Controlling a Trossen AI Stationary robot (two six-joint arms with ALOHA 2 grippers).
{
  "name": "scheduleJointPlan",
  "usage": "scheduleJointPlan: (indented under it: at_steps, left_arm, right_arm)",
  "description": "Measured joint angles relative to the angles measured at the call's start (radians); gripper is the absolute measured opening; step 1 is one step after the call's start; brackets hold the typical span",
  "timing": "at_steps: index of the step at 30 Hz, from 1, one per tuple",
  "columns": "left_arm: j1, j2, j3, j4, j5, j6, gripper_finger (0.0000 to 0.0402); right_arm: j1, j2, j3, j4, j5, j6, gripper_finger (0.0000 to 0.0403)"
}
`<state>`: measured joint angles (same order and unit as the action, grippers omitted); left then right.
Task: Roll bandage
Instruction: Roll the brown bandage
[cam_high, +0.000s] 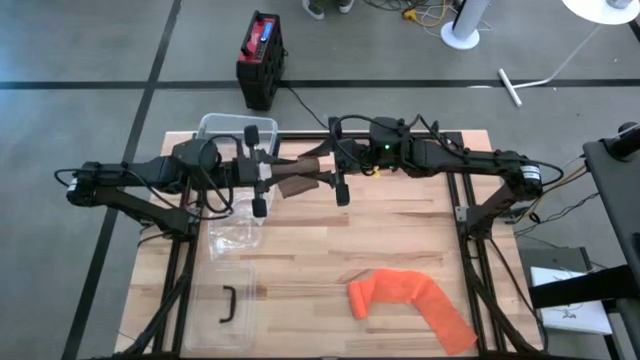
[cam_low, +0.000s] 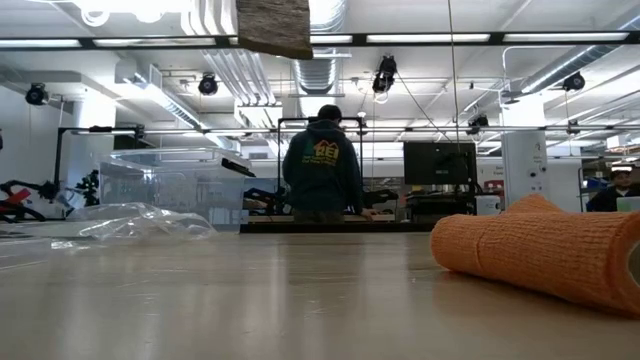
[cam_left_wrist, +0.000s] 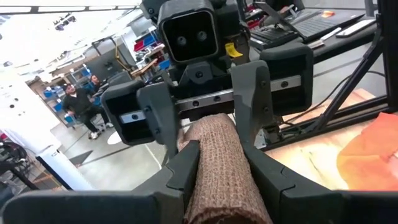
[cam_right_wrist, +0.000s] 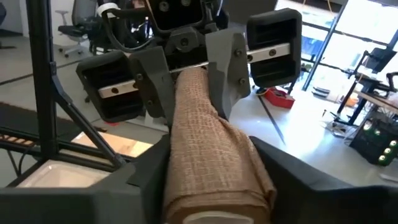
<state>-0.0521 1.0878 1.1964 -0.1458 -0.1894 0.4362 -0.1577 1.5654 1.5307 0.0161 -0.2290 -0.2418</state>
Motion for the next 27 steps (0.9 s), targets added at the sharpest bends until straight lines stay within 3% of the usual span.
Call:
scheduleJointPlan:
  at_steps: [9,15,22,27]
  left_arm:
    - [-0.002,-0.003,-0.011,0.016,-0.027,0.000,0.0106]
    - [-0.002,-0.053,-0.049,0.003,-0.028,-0.012,0.0134]
    - [-0.002,-0.112,-0.115,-0.013,-0.029,-0.108,0.0177]
    - [-0.002,-0.114,-0.144,-0.005,-0.030,-0.135,0.0205]
  right_arm:
    - [-0.002,0.001,0.072,-0.120,-0.019,-0.045,0.0056]
    - [-0.002,0.004,0.106,-0.164,-0.026,-0.081,0.0059]
    - [-0.002,-0.004,0.112,-0.159,-0.062,-0.245,0.0055]
    - [-0.002,-0.006,0.113,-0.095,-0.147,-0.263,0.0051]
